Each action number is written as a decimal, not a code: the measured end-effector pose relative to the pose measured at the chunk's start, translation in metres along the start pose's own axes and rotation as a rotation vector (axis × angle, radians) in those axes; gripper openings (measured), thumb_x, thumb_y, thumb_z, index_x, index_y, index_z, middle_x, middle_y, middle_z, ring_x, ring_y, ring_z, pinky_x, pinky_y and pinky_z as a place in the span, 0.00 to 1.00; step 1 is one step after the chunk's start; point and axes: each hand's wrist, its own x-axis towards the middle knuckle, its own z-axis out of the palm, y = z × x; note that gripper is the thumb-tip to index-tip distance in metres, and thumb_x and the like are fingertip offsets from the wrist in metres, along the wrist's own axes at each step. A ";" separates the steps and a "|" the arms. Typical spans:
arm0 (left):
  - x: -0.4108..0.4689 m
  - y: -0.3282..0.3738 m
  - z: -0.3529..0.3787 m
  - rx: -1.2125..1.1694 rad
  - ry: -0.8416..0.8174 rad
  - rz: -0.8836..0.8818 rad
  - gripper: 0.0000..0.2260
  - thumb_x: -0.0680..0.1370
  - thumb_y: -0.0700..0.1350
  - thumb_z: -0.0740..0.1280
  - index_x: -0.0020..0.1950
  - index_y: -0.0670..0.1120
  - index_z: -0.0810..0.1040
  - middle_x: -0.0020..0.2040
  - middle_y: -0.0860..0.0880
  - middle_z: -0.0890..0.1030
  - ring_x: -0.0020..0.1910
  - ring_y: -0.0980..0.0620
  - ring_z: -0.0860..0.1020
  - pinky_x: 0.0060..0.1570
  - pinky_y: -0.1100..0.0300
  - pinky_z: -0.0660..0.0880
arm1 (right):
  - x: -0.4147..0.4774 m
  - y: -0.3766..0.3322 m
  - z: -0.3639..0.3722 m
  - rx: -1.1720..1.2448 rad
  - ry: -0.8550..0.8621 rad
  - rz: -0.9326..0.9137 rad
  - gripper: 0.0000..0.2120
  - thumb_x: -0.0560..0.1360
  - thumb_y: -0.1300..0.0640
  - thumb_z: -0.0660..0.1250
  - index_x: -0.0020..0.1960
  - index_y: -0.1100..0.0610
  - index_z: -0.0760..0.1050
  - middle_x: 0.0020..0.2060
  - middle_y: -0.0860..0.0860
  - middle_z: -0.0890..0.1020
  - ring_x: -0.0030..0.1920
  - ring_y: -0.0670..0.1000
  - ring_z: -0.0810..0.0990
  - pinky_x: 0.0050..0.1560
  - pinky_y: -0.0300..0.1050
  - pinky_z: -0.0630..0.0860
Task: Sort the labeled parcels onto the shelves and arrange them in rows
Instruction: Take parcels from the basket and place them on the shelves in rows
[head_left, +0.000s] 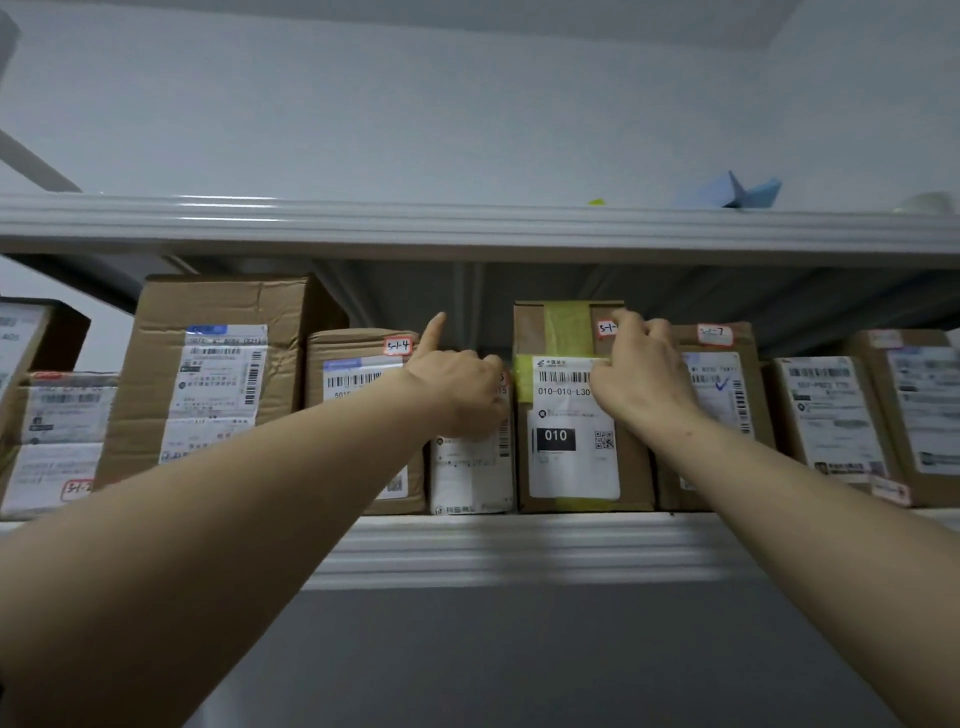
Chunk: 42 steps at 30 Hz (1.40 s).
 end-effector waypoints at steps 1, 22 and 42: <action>0.001 -0.002 0.001 0.011 0.003 0.015 0.18 0.81 0.53 0.50 0.64 0.46 0.70 0.54 0.48 0.79 0.62 0.49 0.75 0.72 0.42 0.32 | 0.001 0.001 0.000 -0.013 0.007 -0.004 0.28 0.75 0.60 0.62 0.73 0.57 0.58 0.68 0.60 0.63 0.67 0.60 0.66 0.63 0.52 0.67; 0.046 0.010 -0.039 -0.573 0.191 -0.121 0.23 0.80 0.46 0.57 0.75 0.45 0.61 0.71 0.43 0.68 0.69 0.43 0.67 0.64 0.54 0.66 | 0.019 0.015 -0.021 0.098 0.016 -0.054 0.29 0.76 0.65 0.58 0.76 0.56 0.55 0.67 0.56 0.71 0.65 0.58 0.71 0.59 0.53 0.71; 0.037 0.005 -0.038 -0.563 0.131 -0.084 0.24 0.79 0.48 0.57 0.74 0.45 0.63 0.71 0.42 0.65 0.67 0.41 0.68 0.62 0.51 0.69 | 0.010 -0.003 -0.012 -0.041 -0.058 0.031 0.21 0.76 0.61 0.60 0.68 0.60 0.63 0.58 0.57 0.75 0.53 0.55 0.74 0.45 0.45 0.69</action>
